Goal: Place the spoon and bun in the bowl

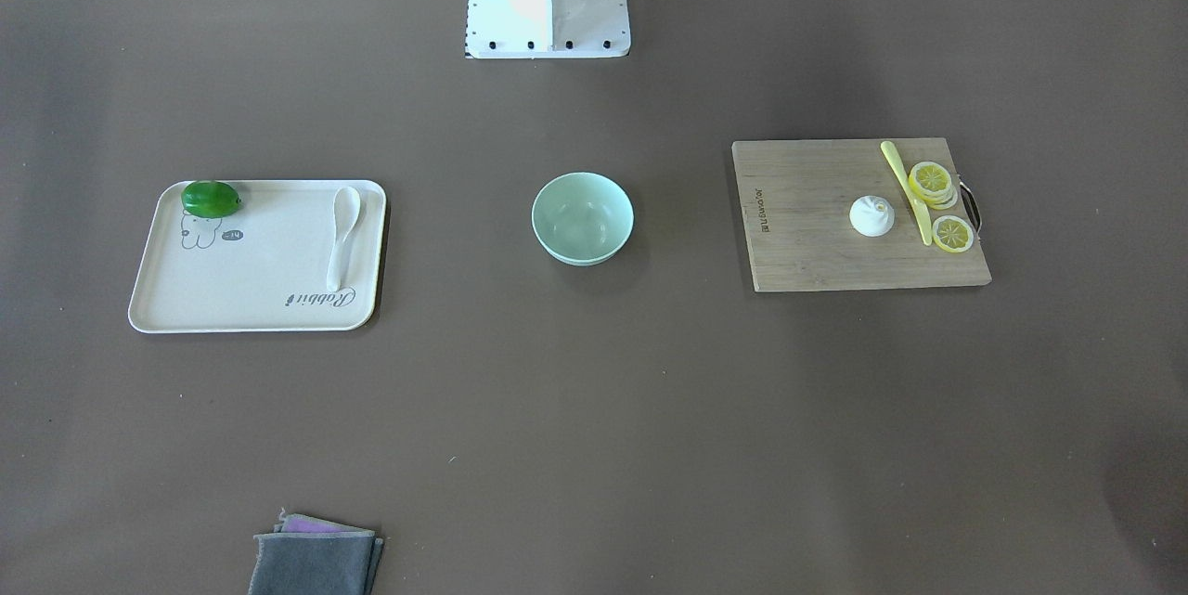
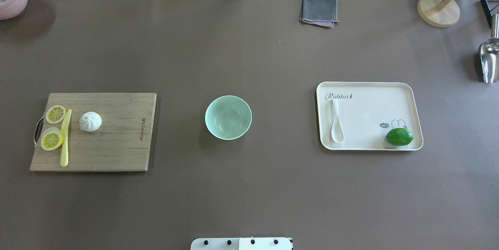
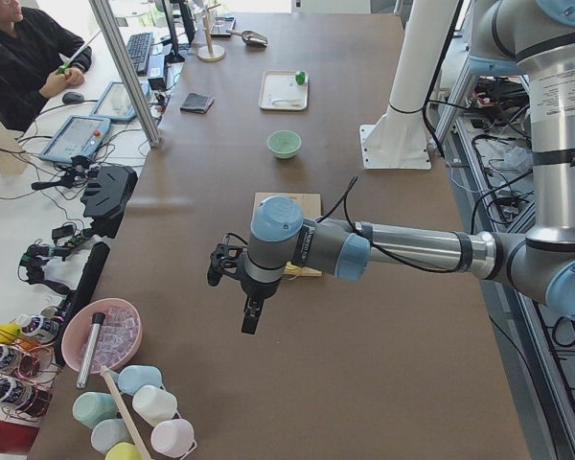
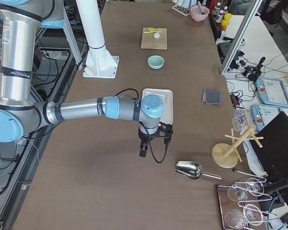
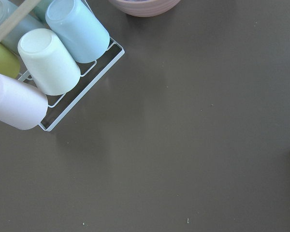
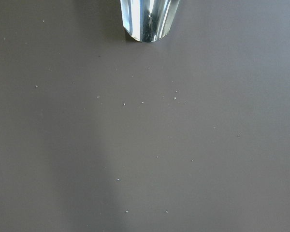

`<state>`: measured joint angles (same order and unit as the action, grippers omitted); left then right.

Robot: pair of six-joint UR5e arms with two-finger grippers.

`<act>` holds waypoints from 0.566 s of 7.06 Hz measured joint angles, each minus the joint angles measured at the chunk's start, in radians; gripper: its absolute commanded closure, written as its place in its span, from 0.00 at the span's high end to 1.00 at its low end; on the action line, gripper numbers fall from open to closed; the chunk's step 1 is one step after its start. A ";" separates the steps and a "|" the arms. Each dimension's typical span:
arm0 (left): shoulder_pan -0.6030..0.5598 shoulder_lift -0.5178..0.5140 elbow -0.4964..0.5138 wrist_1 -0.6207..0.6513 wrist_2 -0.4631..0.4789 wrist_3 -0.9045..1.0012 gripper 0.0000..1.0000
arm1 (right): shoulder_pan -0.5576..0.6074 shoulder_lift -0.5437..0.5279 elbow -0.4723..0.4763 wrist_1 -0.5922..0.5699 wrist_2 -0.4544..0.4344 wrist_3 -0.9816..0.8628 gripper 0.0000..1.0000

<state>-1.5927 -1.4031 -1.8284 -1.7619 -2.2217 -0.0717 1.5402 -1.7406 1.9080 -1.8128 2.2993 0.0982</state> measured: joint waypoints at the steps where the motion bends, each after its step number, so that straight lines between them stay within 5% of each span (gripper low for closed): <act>1: 0.000 0.001 0.000 0.000 0.000 -0.001 0.98 | 0.000 0.001 0.001 0.000 -0.004 0.001 1.00; 4: 0.000 0.002 0.006 -0.002 0.000 -0.002 0.98 | 0.000 0.001 0.003 0.004 -0.010 0.001 1.00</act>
<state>-1.5923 -1.4006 -1.8222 -1.7637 -2.2212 -0.0736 1.5401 -1.7396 1.9107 -1.8090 2.2890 0.0997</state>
